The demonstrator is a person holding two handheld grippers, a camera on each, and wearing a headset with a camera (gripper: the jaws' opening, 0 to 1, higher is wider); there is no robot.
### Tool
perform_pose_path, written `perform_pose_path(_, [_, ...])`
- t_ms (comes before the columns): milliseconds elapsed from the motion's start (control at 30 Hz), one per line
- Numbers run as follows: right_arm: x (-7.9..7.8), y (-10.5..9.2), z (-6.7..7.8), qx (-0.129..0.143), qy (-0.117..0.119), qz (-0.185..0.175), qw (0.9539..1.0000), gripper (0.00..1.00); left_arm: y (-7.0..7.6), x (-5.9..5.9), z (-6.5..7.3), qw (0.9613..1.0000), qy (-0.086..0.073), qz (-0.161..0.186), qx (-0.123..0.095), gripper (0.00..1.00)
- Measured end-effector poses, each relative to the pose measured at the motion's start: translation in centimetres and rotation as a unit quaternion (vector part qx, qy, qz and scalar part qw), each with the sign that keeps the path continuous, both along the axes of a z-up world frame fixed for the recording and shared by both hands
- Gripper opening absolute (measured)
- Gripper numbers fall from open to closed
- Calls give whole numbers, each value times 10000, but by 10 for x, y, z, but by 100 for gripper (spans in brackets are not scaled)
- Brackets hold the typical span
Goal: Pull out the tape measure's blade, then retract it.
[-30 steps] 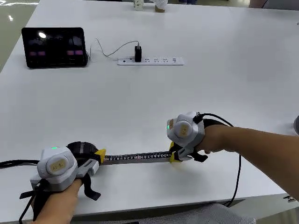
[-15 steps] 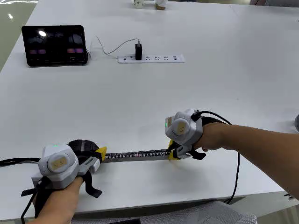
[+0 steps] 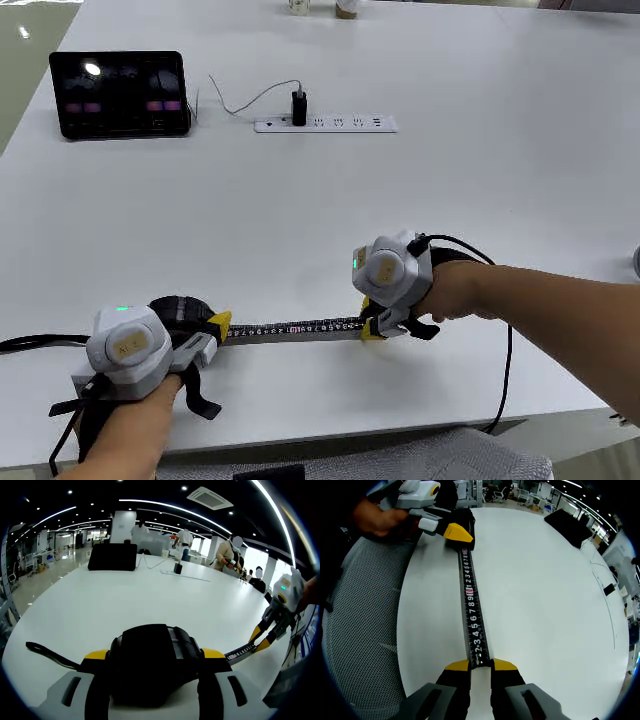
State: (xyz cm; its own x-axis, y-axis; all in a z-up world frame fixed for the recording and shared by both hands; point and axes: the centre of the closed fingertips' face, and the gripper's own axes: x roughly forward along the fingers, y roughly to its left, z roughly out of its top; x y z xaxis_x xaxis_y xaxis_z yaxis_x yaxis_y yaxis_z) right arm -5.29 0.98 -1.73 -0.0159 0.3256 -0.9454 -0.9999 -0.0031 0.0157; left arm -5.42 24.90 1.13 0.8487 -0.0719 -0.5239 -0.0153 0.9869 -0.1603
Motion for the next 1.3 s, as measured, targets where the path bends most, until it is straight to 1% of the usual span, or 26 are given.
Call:
perform_pose_path(267, [0,1,-1,21,-4,-39,10000,11,0,0,0,10000,44,-18,4,65])
perform_pose_path(367, [-1,6,-1,102,1,-81,9999,11,0,-1,0,10000,76,-47,12,64])
perform_pose_path(467, [-2,11,0,77,-15,-35,10000,11,0,-2,0,9999,99,-49,7,64])
perform_pose_path(567, [-2,12,-1,22,-29,7,10000,11,0,-3,0,9999,105,-50,10,64])
perform_pose_path(767, [-2,15,-1,81,-20,-75,9999,11,0,-3,0,9999,117,-48,3,65])
perform_pose_path(1300, [-2,24,-1,163,-24,-16,9999,11,-1,-3,-1,9999,111,-55,9,65])
